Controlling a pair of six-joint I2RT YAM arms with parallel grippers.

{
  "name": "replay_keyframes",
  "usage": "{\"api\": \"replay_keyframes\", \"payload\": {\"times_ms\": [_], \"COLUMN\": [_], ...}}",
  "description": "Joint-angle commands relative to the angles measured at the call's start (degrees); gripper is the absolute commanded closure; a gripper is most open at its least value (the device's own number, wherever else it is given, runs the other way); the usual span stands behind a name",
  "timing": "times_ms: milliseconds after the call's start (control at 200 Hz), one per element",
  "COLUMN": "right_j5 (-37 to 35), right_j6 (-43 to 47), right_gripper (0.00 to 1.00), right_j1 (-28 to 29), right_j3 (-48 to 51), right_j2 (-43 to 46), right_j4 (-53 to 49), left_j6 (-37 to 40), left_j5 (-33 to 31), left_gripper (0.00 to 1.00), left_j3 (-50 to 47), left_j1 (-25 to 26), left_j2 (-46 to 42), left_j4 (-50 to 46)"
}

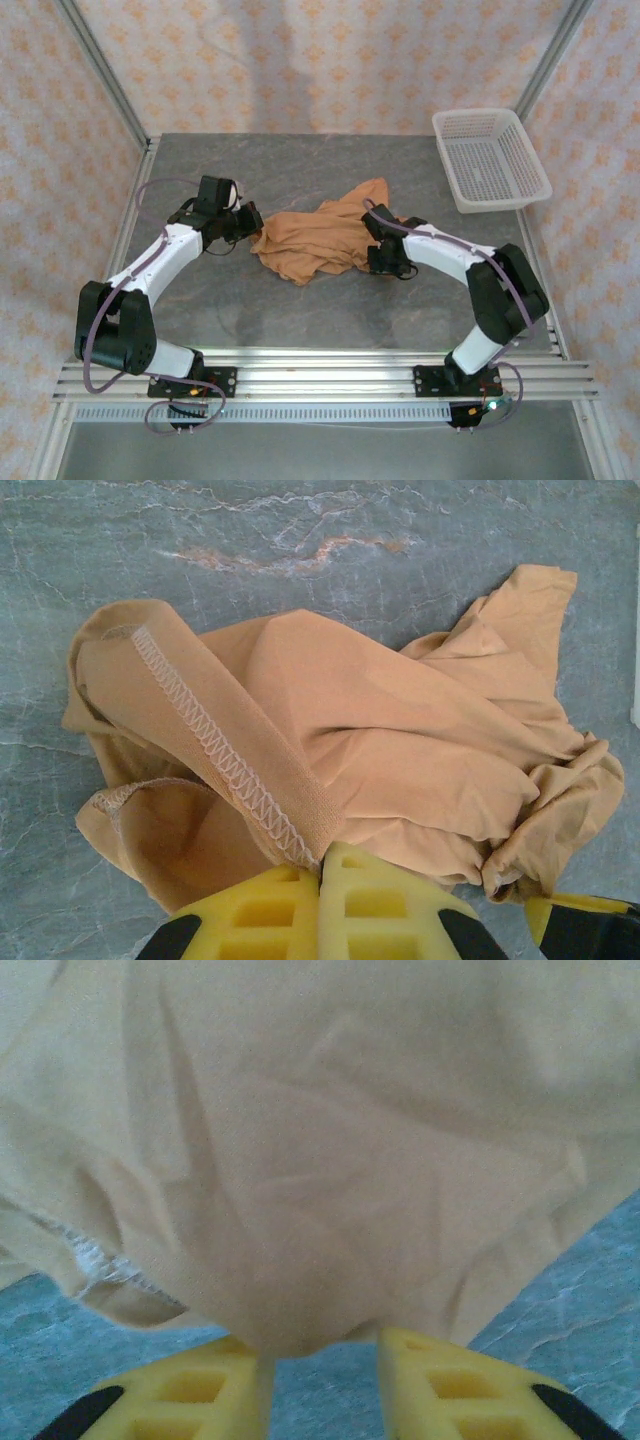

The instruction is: Fold the inside-out t-shirt

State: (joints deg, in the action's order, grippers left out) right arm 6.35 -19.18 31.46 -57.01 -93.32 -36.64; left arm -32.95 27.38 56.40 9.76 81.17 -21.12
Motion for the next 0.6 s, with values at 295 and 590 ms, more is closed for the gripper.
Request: {"api": "replay_keyframes", "payload": {"times_ms": [295,590], "right_j5": [-11.3,-13.4], "right_j6": [2.5,7.3], "right_gripper": [1.00,1.00], "right_j1": [-1.8,-9.8], "right_j3": [-6.6,-9.0], "right_j2": [3.1,5.9], "right_j4": [-4.6,-7.6], "left_j6": [2.0,1.9], "left_j5": [-1.4,-0.7], "left_gripper": [1.00,1.00], "left_j3": [1.1,1.1], "left_j1": [0.3,0.3], "left_j2": [1.1,1.8], "left_j4": [-0.3,-0.1]}}
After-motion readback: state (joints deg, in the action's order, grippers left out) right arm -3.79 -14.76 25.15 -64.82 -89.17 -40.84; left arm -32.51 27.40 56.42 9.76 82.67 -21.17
